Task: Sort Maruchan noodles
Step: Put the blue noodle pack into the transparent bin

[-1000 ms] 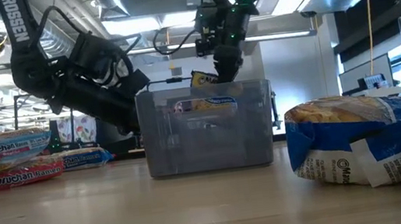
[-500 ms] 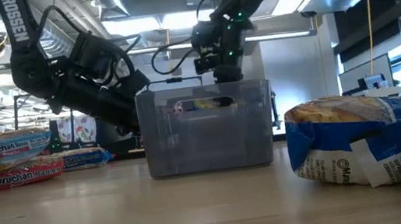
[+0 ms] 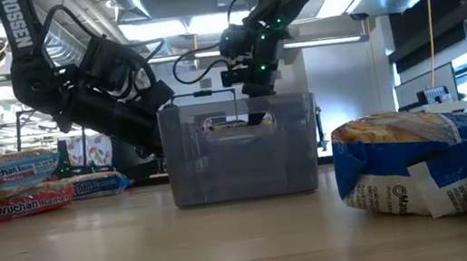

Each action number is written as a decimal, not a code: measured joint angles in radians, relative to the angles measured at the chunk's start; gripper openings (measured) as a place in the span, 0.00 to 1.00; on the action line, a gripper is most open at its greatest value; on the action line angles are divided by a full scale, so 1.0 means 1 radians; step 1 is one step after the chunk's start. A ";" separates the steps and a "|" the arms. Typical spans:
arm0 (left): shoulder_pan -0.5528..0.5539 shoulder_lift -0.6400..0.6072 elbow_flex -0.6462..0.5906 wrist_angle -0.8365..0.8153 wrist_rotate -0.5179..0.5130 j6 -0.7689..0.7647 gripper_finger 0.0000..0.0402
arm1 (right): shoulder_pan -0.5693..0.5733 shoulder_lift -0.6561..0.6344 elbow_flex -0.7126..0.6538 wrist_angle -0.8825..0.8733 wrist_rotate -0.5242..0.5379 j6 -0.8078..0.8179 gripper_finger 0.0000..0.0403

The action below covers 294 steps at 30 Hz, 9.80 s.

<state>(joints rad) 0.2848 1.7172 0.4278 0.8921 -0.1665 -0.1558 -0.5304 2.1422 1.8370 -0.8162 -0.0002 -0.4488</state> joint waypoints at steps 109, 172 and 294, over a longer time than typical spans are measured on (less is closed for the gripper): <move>-0.885 0.394 0.916 -0.679 -0.380 -0.360 0.27 | 1.211 -0.643 -1.048 0.660 0.295 1.183 0.39; -0.847 0.510 0.917 -0.601 -0.415 -0.391 0.27 | 1.028 -0.462 -1.035 0.929 -0.042 1.515 0.68; -0.636 -0.337 0.113 -0.584 -0.265 -0.305 0.27 | 0.039 -0.167 -0.163 0.107 -0.142 -0.089 0.12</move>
<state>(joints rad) -0.3515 1.3804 0.5407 0.3077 -0.4316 -0.4606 -0.4911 1.9751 1.6741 -0.7094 -0.1426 -0.5383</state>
